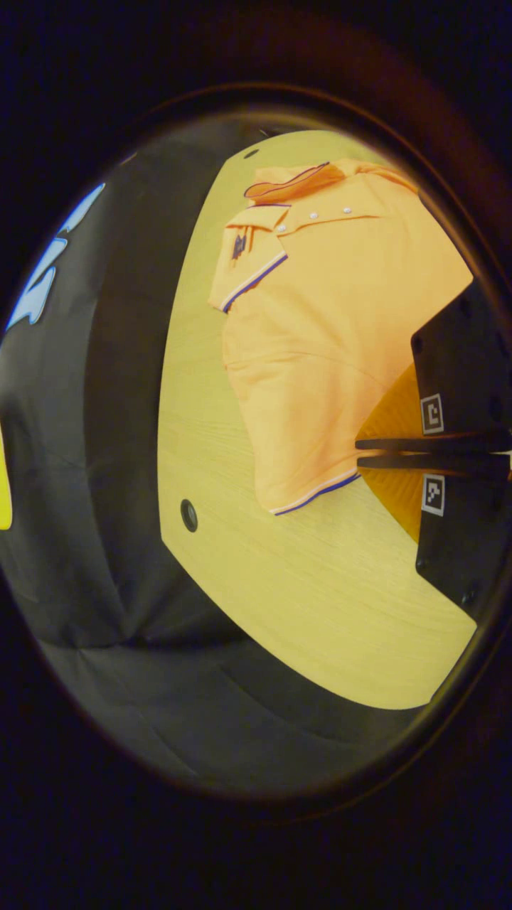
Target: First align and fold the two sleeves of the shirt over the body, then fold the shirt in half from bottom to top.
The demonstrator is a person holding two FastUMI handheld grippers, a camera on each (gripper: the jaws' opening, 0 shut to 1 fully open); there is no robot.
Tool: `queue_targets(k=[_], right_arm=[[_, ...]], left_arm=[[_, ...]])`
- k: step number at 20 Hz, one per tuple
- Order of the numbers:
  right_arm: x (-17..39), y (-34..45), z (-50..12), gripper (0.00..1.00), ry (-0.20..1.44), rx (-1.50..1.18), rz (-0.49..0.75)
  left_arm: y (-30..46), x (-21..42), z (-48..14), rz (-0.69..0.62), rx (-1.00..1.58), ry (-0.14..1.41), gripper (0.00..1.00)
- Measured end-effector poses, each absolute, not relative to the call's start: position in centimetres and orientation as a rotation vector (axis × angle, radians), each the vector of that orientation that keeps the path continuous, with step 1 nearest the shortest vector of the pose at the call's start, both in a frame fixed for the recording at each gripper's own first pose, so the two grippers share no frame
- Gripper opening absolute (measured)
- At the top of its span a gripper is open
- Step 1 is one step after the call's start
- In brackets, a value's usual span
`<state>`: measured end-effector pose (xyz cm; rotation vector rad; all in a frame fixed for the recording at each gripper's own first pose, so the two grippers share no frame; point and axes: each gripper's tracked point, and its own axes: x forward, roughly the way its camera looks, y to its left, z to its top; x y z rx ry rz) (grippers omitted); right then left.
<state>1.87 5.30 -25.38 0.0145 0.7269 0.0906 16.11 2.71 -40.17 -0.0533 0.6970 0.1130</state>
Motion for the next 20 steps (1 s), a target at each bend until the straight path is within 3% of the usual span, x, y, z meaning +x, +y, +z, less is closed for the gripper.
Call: queue_targets(k=[6,11,20], right_arm=[[1.6,4.7,-26.2,0.22,0.739,0.063,0.073],[1.4,4.4,-27.1,0.22,0.744,0.096,0.061],[0.9,2.9,-28.5,0.22,0.754,0.140,0.033]], left_arm=[[-1.6,18.3,-35.1,-0.007,0.077,0.587,0.06],[-9.6,19.1,-31.5,-0.156,0.148,0.508,0.07],[-19.9,17.1,-32.5,-0.329,0.236,0.535,0.06]])
